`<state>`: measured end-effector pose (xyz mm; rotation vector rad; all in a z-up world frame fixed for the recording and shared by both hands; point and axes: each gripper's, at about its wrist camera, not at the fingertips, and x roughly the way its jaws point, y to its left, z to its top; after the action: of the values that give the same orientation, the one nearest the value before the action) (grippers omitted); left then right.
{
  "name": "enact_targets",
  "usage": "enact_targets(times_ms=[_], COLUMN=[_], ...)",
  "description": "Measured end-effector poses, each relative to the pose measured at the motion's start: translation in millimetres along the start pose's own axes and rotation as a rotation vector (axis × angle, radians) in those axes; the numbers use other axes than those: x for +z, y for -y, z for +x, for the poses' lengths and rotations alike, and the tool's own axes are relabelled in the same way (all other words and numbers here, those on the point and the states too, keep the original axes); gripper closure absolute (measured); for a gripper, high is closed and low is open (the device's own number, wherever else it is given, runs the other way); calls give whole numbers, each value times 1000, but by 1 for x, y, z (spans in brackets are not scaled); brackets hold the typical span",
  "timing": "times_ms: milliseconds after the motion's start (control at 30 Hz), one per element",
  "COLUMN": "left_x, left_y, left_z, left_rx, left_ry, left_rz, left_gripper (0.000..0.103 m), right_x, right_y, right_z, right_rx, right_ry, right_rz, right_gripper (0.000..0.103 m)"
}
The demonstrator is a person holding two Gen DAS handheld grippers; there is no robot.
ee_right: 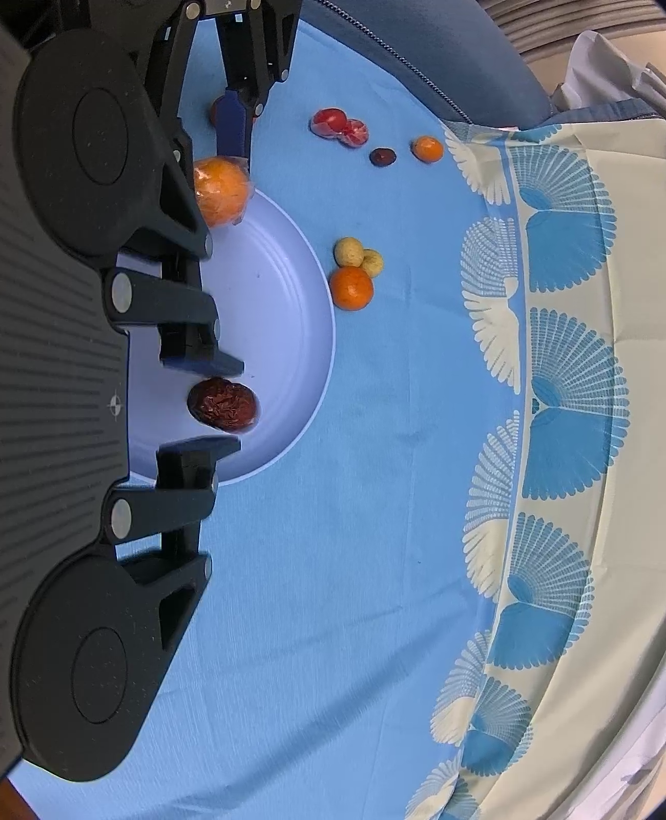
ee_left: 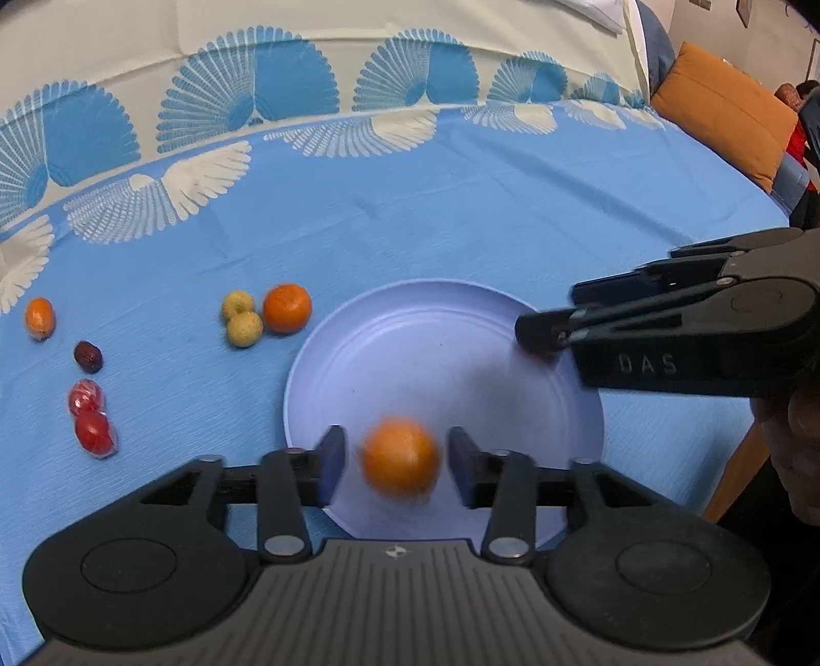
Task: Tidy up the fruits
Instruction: 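Open the right tool to drop the date while the left drops the bagged orange onto the plate, then lift both open tools away from the plate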
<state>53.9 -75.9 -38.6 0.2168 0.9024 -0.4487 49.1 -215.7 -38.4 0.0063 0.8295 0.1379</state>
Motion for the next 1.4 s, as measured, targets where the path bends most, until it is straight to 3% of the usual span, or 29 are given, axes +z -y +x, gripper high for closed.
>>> enact_targets(times_ms=[67,367,600,700,967,1100,1400], left_x=[1,1,1,2,2,3,8], left_y=[-1,0,-4,-3,-4,-5,-11], left_z=[-2,-1,-3,-4,-5,-6,-9], left_rx=[1,1,-8,-9,-10,-27,16], left_ry=[9,10,22,27,36,38,63], left_rz=[-8,-3,-16,-15,-10,-10,-21], left_gripper=[46,46,46,49,69,71,72], right_x=[0,2,6,8,8,9,12], right_y=[-1,-1,6,8,5,6,9], right_z=[-1,-1,-11,-12,-13,-15,-19], right_rx=[-12,-58,-88,-94,-94,-99,-105], right_ry=[10,22,92,109,119,131,162], right_rz=[1,-8,23,33,37,43,66], right_gripper=[46,46,46,46,46,46,46])
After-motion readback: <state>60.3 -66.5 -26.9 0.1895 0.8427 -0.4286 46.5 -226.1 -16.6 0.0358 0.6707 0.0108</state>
